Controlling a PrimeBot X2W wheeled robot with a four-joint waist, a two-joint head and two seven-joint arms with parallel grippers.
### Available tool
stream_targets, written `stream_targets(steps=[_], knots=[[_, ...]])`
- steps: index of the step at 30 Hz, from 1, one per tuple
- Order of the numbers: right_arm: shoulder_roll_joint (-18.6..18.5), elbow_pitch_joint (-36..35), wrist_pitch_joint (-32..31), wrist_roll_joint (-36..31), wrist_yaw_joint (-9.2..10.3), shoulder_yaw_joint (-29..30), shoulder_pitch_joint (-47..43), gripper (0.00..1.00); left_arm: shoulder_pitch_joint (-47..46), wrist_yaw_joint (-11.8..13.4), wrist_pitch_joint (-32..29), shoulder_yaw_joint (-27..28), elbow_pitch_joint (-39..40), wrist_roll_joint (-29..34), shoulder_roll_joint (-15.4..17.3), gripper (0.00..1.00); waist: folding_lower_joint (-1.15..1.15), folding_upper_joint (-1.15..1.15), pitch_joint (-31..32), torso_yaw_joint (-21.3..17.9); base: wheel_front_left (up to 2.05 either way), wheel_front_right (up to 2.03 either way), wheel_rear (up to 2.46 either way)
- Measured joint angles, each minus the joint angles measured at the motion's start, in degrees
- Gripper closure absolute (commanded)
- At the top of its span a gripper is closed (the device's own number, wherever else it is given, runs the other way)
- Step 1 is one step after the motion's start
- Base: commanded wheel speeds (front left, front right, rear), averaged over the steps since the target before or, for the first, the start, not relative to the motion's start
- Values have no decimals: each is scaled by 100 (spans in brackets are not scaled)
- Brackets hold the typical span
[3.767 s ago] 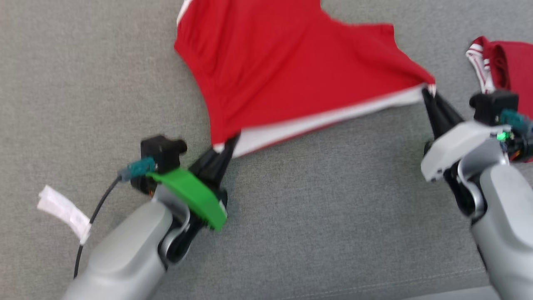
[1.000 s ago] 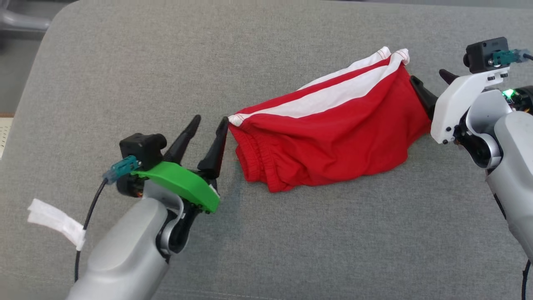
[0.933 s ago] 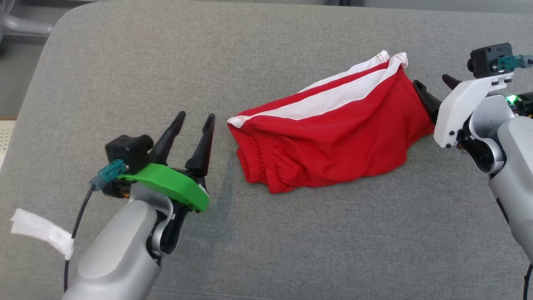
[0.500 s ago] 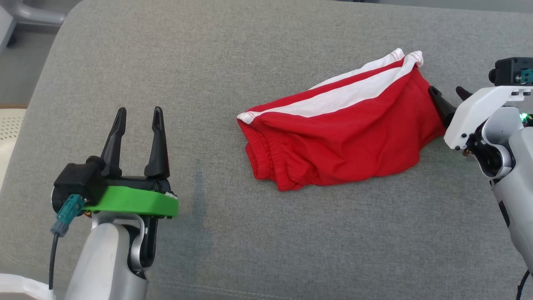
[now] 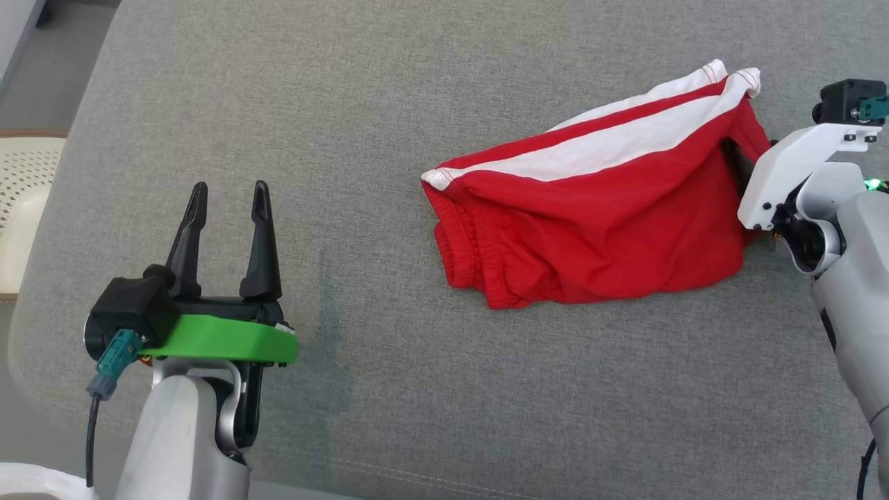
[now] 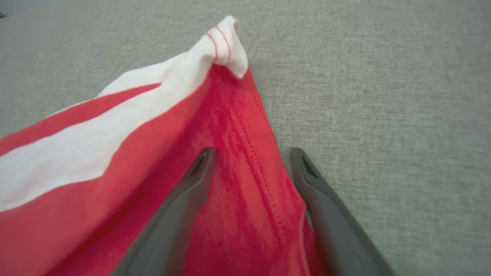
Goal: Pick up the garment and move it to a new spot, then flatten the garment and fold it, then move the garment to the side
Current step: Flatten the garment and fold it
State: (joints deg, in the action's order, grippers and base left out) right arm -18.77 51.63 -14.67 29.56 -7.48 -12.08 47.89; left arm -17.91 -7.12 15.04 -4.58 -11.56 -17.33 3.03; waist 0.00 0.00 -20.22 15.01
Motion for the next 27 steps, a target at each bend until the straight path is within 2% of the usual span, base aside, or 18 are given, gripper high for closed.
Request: stream_targets(steps=[3, 4, 5, 6, 11, 18, 24, 27], knots=[[8, 59, -194, 42, 11, -131, 33, 0, 4, -1, 0, -12, -20, -23, -3, 0, 0, 0, 18, 37, 0, 0, 0], [5, 59, -222, 54, 12, -176, 34, 31, 8, -1, 0, -26, -23, -33, -3, 0, 0, 0, 27, 42, 0, 0, 0], [8, 62, -255, 105, 15, -193, 33, 75, 13, -14, 0, -44, -33, -47, -4, 0, 0, 0, 39, 45, 0, 0, 0], [12, 60, -254, 180, 20, -192, 28, 98, 21, -18, 0, -56, -42, -66, -5, 0, 0, 0, 47, 48, 0, 0, 0], [25, 11, -182, 402, 5, -307, -31, 100, 27, -18, 0, -102, -114, -111, -7, 0, 0, 0, 76, 33, 0, 0, 0], [-108, -23, 254, 516, -8, -332, -238, 100, 31, -19, 0, -130, -186, -110, -10, 0, 0, 0, 232, -57, 0, 0, 0], [-455, 13, 756, 455, -7, -55, -537, 100, 111, -19, 0, -143, -231, -92, -11, 0, 0, 0, 442, -188, 0, 0, 0], [-684, 103, 931, 142, -7, 96, -646, 100, 149, -20, 0, -144, -243, -94, -12, 0, 0, 0, 542, -275, 0, 0, 0]])
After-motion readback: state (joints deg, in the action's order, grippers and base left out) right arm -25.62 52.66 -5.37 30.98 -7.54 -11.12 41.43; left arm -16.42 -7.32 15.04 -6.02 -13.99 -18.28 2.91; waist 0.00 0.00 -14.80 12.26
